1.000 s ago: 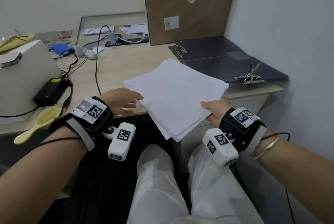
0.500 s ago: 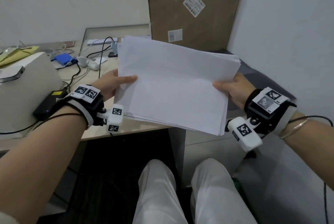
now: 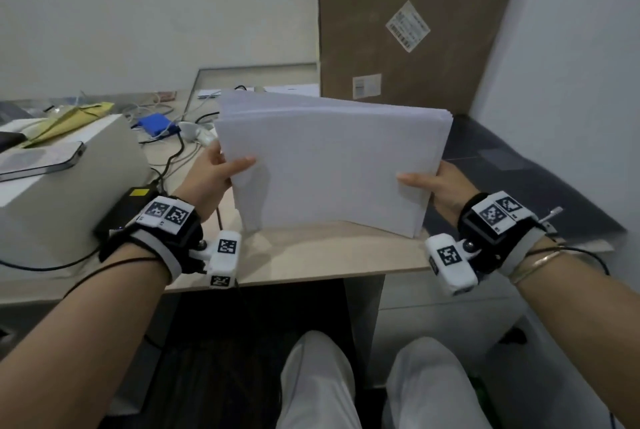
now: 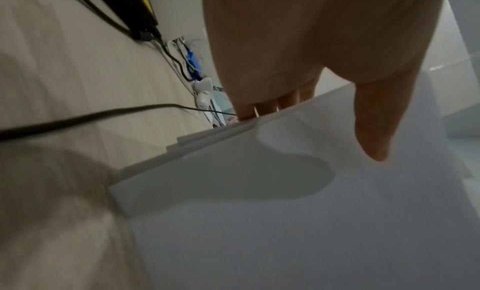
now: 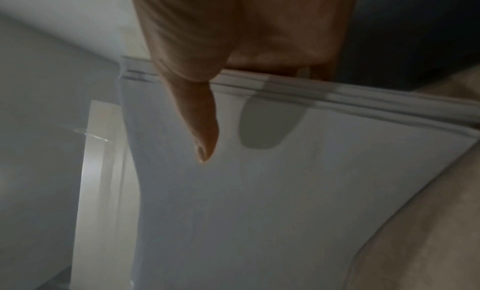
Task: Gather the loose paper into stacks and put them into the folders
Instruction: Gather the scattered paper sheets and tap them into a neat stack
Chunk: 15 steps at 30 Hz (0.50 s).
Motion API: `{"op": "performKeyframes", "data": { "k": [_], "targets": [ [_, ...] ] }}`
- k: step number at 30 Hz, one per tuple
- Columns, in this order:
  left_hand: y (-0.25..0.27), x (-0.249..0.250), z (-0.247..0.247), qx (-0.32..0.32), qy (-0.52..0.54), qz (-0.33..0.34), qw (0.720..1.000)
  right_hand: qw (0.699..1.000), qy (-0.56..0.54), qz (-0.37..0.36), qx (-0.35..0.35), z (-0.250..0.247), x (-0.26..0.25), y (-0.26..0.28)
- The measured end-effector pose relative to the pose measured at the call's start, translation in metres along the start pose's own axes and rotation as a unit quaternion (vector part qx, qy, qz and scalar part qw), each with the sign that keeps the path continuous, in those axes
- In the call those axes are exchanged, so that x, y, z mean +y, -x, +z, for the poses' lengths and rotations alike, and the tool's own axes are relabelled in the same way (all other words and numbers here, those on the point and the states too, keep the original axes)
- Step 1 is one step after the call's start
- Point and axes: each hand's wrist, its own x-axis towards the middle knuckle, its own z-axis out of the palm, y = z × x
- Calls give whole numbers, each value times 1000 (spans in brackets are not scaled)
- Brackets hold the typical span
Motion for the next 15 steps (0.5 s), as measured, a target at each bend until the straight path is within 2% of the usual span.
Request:
{"op": "performKeyframes", "data": {
  "k": [6, 10, 15],
  "targets": [
    [-4, -5, 15, -56, -19, 24, 998, 999, -31, -18, 16, 14, 7, -3],
    [-8, -13, 9, -35, -5, 29, 999, 995, -49, -33, 74, 7, 11, -7],
    [-9, -20, 23, -5, 1, 40, 999, 999, -32, 10, 34, 15, 15, -7]
  ]
}}
